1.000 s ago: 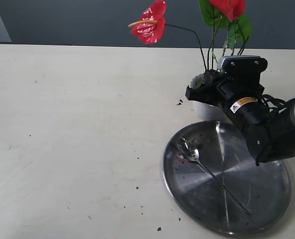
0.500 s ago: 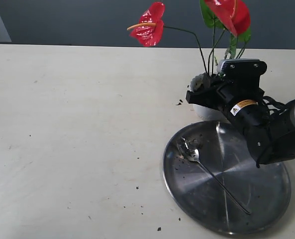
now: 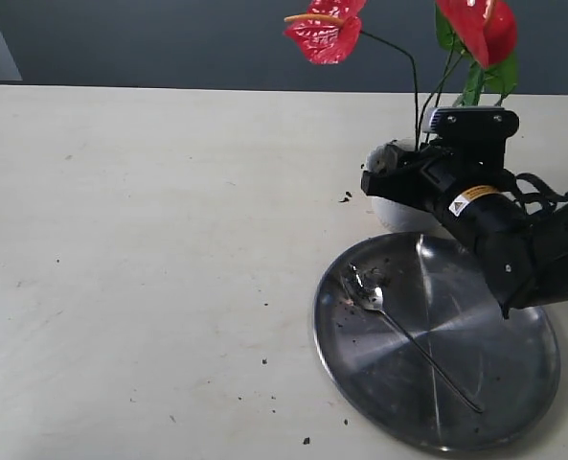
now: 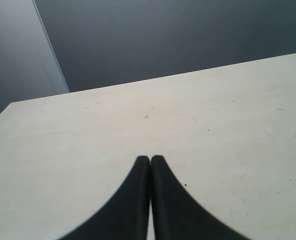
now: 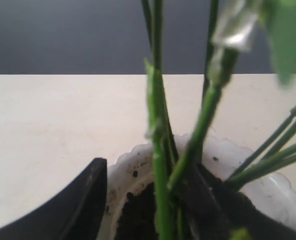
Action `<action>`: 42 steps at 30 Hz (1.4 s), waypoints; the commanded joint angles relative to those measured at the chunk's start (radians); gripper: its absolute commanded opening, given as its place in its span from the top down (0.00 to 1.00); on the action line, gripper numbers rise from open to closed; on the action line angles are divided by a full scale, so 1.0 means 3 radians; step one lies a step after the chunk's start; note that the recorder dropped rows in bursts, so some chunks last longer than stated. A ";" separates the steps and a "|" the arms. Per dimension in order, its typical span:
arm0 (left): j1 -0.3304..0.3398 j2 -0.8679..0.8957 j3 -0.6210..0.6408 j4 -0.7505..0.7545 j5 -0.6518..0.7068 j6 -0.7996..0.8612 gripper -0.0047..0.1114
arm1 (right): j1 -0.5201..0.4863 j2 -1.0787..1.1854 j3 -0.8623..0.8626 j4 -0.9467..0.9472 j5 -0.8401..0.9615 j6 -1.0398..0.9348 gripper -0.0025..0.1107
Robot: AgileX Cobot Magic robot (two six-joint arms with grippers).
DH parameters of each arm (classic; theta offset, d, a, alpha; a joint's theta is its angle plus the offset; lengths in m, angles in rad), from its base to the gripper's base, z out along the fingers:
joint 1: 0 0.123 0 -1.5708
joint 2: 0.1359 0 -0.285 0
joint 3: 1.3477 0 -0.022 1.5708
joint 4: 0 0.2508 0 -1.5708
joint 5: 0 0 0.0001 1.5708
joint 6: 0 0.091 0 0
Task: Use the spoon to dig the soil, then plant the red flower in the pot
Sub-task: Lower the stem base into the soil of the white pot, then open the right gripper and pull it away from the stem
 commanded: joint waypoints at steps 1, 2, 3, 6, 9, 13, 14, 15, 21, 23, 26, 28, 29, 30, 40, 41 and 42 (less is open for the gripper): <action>-0.0007 0.0018 -0.0009 -0.0018 -0.0022 -0.0015 0.95 | -0.0014 -0.0154 0.0036 0.0042 0.0357 0.0015 0.56; -0.0007 0.0018 -0.0009 -0.0018 -0.0022 -0.0015 0.95 | -0.0014 -0.0189 0.0036 0.0042 0.0409 0.0015 0.56; -0.0007 0.0018 -0.0009 -0.0018 -0.0022 -0.0015 0.95 | -0.0014 -0.0224 0.0036 0.0050 0.0472 0.0015 0.56; -0.0007 0.0018 -0.0009 -0.0018 -0.0022 -0.0015 0.95 | -0.0014 -0.0317 0.0036 0.0092 0.0575 -0.0062 0.56; -0.0007 0.0018 -0.0009 -0.0018 -0.0022 -0.0015 0.95 | -0.0014 -0.0386 0.0036 0.0224 0.0660 -0.0166 0.56; -0.0007 0.0018 -0.0009 -0.0018 -0.0022 -0.0015 0.95 | -0.0014 -0.0478 0.0036 0.0289 0.0840 -0.0277 0.56; -0.0007 0.0018 -0.0009 -0.0018 -0.0022 -0.0015 0.95 | -0.0014 -0.0494 0.0036 0.0289 0.0884 -0.0277 0.56; -0.0007 0.0018 -0.0009 -0.0018 -0.0022 -0.0015 0.95 | -0.0014 -0.0520 0.0036 0.0289 0.0905 -0.0277 0.56; -0.0007 0.0018 -0.0009 -0.0018 -0.0022 -0.0015 0.95 | -0.0014 -0.0648 0.0036 0.0301 0.0962 -0.0285 0.56; -0.0007 0.0018 -0.0009 -0.0018 -0.0022 -0.0015 0.95 | -0.0014 -0.0695 0.0036 0.0375 0.0968 -0.0380 0.56; -0.0007 0.0018 -0.0009 -0.0018 -0.0022 -0.0015 0.95 | -0.0014 -0.0774 0.0036 0.0472 0.1001 -0.0543 0.56; -0.0007 0.0018 -0.0009 -0.0018 -0.0022 -0.0015 0.95 | -0.0014 -0.0832 0.0036 0.0506 0.1031 -0.0638 0.56; -0.0007 0.0018 -0.0009 -0.0018 -0.0022 -0.0015 0.95 | -0.0014 -0.0879 0.0036 0.0515 0.1062 -0.0684 0.56; -0.0007 0.0018 -0.0009 -0.0018 -0.0022 -0.0015 0.95 | -0.0014 -0.0914 0.0036 0.0520 0.1089 -0.0708 0.56; -0.0007 0.0018 -0.0009 -0.0018 -0.0022 -0.0015 0.95 | -0.0014 -0.1762 0.0491 0.0513 0.0978 -0.0926 0.76; -0.0007 0.0018 -0.0009 -0.0018 -0.0022 -0.0015 0.95 | -0.0014 -0.1893 0.0580 0.0521 0.0978 -0.0926 0.87; -0.0007 0.0018 -0.0009 -0.0018 -0.0022 -0.0015 0.95 | -0.0014 -0.2035 0.0668 0.0537 0.0990 -0.0926 0.98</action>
